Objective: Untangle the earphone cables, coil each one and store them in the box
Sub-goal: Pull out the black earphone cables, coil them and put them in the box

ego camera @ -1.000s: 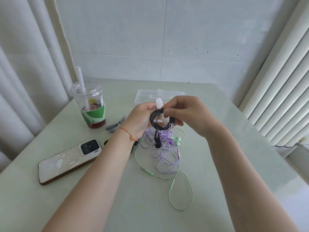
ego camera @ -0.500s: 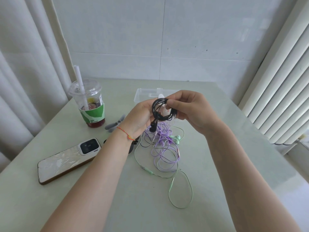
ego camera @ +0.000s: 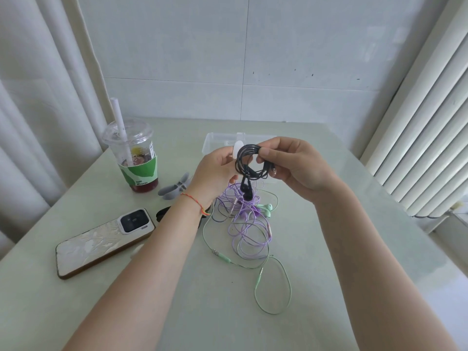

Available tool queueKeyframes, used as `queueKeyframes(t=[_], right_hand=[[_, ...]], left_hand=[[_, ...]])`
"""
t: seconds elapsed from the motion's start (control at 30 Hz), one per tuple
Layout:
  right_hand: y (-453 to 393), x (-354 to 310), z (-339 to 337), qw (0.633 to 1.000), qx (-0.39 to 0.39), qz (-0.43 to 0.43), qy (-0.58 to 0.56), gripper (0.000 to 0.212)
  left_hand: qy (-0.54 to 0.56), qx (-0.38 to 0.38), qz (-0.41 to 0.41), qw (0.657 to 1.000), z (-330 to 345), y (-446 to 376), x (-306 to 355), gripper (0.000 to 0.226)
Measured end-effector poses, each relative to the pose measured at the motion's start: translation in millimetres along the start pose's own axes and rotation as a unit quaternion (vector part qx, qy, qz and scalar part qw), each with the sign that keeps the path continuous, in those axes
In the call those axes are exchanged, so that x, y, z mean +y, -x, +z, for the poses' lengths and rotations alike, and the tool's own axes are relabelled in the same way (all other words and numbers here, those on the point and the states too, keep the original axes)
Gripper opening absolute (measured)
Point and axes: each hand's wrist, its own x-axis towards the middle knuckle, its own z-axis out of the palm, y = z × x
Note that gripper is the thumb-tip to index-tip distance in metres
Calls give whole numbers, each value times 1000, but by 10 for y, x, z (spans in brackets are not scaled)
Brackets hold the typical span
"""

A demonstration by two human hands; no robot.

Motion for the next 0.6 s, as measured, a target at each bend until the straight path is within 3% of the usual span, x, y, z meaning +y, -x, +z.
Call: queueKeyframes(t=[0.2, 0.6], right_hand=[[2, -57, -75, 998, 63, -27, -18, 11], [-21, -37, 1, 977, 151, -68, 131, 9]], left_hand=[[-18, -69, 19, 997, -24, 36, 10, 12], [-2, -99, 31, 995, 32, 49, 12, 38]])
